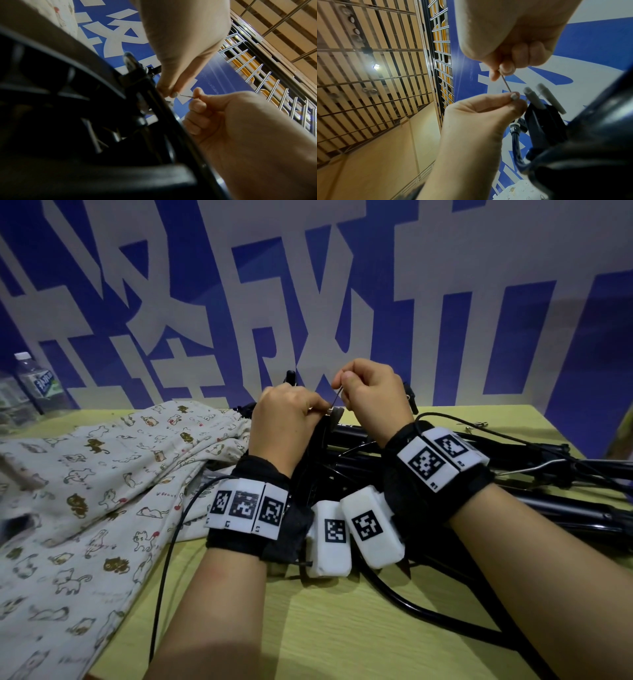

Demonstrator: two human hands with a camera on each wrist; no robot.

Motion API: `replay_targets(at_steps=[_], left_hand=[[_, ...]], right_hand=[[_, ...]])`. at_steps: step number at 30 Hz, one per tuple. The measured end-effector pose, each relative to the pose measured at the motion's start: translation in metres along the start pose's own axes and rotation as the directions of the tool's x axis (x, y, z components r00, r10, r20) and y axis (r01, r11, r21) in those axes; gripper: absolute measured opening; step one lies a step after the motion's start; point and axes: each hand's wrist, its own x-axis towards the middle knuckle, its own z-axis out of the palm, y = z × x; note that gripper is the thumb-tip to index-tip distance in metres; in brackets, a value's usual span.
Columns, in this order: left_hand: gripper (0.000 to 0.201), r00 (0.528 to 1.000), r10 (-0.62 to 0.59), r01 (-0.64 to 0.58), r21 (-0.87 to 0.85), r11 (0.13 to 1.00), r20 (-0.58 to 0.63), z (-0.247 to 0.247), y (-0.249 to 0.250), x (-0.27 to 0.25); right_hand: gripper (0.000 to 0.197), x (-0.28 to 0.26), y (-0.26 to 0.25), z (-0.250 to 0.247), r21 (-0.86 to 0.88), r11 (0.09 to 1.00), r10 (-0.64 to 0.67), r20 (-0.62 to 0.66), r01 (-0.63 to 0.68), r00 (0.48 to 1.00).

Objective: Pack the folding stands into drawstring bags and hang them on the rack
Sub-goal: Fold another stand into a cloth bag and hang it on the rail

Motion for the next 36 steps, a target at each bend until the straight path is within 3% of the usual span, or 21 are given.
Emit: replay_targets(at_steps=[4,9,13,18,24,29,36], left_hand=[[0.009,1.0,0.002,-0.002,0.006,1.0,-0.001,-0.0005,0.0001,0.0003],[0.01,1.0,0.005,-0.005,0.006,1.0,0.0,-0.0001,-0.0011,-0.0003],[0.012,0.998,-0.059,0.058,-0.065,0.996,-0.02,-0.0002,-0.0003,-0.0007],[0.012,0.986,-0.159,0.15,-0.148,0.978,-0.049,-0.0035,0.0017,0.0004],[0.009,0.981,-0.188,0.177,-0.163,0.971,-0.055,-0.0036,0.0044,0.0005],[0.011,0.961,-0.272,0.26,-0.179,0.949,-0.048,-0.0038,0.0048,0.0004],[0.012,0.941,-0.335,0.321,-0.208,0.924,-0.036,-0.0043,0.0044,0.0001]], right_hand=[[0.029,-0.0012,0.0004,0.0018,-0.031,0.999,-0.01,0.043,0.011,0.999],[0.035,0.0,0.0008,0.001,-0.067,0.998,-0.002,0.099,0.009,0.995],[0.03,-0.0019,0.0004,0.0004,-0.142,0.989,-0.01,0.194,0.038,0.981],[0.022,-0.0035,0.0003,0.0051,-0.096,0.994,-0.035,0.145,0.049,0.989],[0.015,-0.0022,0.0046,0.0067,-0.017,0.999,0.037,0.132,-0.035,0.991],[0.025,-0.0004,0.0061,0.0044,-0.119,0.992,-0.025,0.065,0.033,0.998],[0.024,-0.0029,0.0007,0.0035,-0.247,0.967,-0.04,0.094,0.063,0.995]])
